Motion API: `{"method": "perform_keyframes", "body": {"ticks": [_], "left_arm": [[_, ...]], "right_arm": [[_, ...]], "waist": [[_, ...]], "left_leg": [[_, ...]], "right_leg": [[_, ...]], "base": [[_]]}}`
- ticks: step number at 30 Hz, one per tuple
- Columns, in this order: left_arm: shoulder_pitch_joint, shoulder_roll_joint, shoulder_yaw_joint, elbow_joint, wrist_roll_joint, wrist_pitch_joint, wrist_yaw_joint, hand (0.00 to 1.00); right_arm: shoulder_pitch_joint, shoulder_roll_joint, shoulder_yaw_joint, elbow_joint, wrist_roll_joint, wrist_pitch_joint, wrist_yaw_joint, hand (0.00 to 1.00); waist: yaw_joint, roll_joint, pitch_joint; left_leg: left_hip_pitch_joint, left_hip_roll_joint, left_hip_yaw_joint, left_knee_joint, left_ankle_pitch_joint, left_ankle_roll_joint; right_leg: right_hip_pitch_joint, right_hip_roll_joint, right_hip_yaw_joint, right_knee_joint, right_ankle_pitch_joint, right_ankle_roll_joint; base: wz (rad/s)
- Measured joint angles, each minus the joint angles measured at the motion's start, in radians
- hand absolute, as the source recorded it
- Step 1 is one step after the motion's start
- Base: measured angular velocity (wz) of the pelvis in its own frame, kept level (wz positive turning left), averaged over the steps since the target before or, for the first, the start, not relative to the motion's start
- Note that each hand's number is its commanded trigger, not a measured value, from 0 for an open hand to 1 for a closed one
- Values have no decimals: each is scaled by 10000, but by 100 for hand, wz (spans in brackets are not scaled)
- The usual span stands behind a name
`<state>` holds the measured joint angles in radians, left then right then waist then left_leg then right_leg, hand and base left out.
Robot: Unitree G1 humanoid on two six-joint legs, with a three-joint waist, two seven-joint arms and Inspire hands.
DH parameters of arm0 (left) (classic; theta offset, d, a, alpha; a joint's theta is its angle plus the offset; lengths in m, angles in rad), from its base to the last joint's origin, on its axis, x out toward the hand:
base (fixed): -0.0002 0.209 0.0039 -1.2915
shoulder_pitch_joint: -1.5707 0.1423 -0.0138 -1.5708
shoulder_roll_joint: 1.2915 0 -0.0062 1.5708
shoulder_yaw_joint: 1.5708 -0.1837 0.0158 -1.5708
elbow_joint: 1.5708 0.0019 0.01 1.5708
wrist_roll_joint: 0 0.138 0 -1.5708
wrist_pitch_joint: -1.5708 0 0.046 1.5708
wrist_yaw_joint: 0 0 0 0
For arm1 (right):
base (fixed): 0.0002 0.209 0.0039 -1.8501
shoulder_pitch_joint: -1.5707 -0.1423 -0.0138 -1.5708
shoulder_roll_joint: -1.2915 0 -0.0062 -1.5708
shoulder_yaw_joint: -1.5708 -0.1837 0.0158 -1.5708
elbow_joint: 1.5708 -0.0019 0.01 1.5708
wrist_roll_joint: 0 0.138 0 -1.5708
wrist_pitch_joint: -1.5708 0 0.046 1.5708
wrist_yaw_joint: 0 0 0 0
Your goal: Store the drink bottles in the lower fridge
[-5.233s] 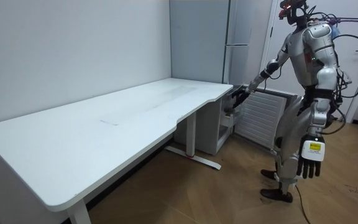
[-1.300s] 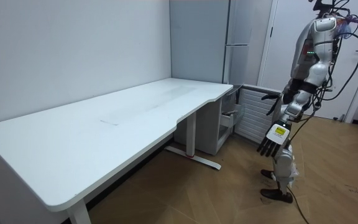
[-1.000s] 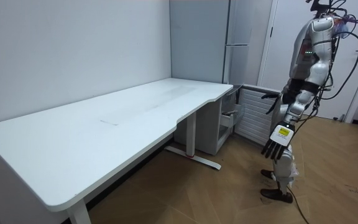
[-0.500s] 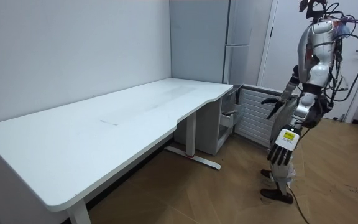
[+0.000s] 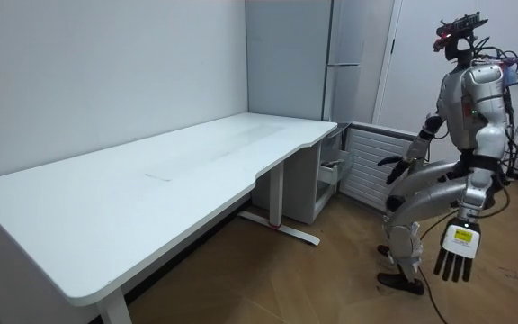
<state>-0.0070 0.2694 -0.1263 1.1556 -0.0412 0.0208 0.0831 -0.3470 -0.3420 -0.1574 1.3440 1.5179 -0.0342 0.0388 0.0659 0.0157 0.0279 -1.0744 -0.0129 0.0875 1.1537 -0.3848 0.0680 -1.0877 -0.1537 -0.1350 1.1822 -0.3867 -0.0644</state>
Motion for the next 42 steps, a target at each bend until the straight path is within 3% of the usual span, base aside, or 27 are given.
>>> {"method": "perform_keyframes", "body": {"ticks": [4,6,9,16,18,23,28,32,39,42], "left_arm": [[-11,105,-390,-98,-552,5,40,0],[2,229,-444,-314,-871,27,46,0],[4,300,-443,-484,-1250,30,183,0],[14,485,-776,-470,-1242,13,130,0],[41,585,-938,-651,-1251,6,88,0],[101,839,-1255,-977,-1439,5,-97,0],[521,897,-1296,-1610,-1545,5,-283,0],[816,931,-1297,-1971,-2098,-84,-315,0],[1406,1397,-1290,-2139,-2617,-244,-378,0],[1644,1415,-1155,-2155,-2617,-249,-501,0]], "right_arm": [[-611,-330,182,-160,163,-8,-352,0],[-1013,-709,309,-244,397,-25,-416,0],[-1493,-1091,483,-419,532,-270,-589,0],[-2063,-1317,660,-1474,1120,-430,-482,0],[-2129,-1457,925,-1724,1366,-450,-238,0],[-2406,-1461,977,-1835,1632,-515,276,0],[-2417,-1461,994,-2052,1711,-526,481,0],[-2414,-1463,1197,-2245,1717,-561,520,0],[-2413,-1483,1471,-2566,1685,-701,647,0],[-2414,-1492,1561,-2684,1677,-739,560,0]], "waist": [[19,-97,-5],[143,-114,-3],[270,-156,13],[330,-282,39],[496,-282,40],[643,-281,41],[702,-300,52],[634,-326,69],[628,-479,163],[637,-482,164]], "left_leg": [[-1048,-8,-41,762,-4,4],[-1677,4,-30,1142,-11,9],[-2190,-4,-21,1520,-18,-5],[-2829,-8,-44,2135,-77,-65],[-2976,0,-52,2330,-113,-4],[-3099,-10,-25,2493,-146,43],[-3118,-26,-24,2630,-291,65],[-3125,-24,143,2640,-352,161],[-3131,-5,493,2743,-439,251],[-3129,-2,493,2743,-452,221]], "right_leg": [[-1012,-163,-9,791,-49,-82],[-1614,-186,29,1178,-68,-106],[-2123,-209,89,1567,-90,-120],[-2706,-217,179,2270,-395,-83],[-2836,-204,189,2482,-518,-66],[-2949,-223,219,2675,-545,-91],[-2970,-238,239,2832,-697,-126],[-3082,-479,255,2887,-704,-122],[-3388,-579,594,3177,-797,-18],[-3418,-645,573,3192,-800,-20]], "base": [[14],[10],[6],[11],[4],[6],[1],[-7],[-6],[-4]]}}
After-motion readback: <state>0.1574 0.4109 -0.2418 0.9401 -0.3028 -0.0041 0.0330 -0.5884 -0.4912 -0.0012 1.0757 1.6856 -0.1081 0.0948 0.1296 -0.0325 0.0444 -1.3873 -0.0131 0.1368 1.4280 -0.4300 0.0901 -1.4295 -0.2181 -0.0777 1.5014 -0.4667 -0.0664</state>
